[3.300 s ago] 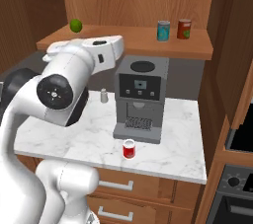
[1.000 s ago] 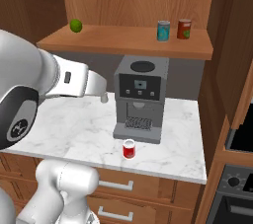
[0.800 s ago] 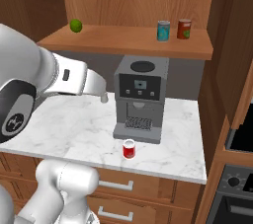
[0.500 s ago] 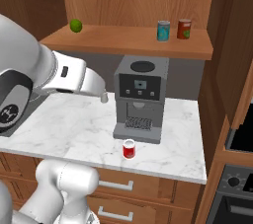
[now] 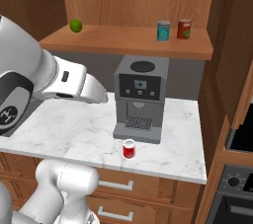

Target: Pick the cans from the counter and place them in their designated side in the cabinet.

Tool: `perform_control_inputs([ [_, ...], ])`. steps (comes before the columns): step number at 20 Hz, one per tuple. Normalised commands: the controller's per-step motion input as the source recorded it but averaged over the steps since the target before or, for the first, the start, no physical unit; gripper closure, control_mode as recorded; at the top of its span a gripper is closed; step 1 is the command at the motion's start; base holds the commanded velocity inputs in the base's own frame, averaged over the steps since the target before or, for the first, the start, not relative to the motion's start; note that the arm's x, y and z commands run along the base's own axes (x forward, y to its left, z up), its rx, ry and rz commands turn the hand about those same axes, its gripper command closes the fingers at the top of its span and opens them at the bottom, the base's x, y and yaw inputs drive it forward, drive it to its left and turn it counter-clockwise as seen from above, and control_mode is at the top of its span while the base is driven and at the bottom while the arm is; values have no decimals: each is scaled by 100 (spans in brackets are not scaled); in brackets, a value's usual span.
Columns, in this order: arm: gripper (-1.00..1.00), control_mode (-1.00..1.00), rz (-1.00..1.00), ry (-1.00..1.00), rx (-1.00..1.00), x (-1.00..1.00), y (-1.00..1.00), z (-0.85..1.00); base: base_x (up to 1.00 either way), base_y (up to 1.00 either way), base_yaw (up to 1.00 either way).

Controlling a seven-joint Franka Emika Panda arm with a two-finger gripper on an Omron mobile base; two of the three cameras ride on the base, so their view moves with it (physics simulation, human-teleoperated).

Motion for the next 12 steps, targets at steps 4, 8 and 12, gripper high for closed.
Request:
perform_control_inputs([
  [4, -100, -100, 0, 1, 3, 0, 0, -15, 0, 0, 0],
  [8, -100, -100, 0, 4, 2, 0, 0, -14, 0, 0, 0],
  [12, -100, -100, 0, 8, 0, 0, 0, -15, 0, 0, 0],
])
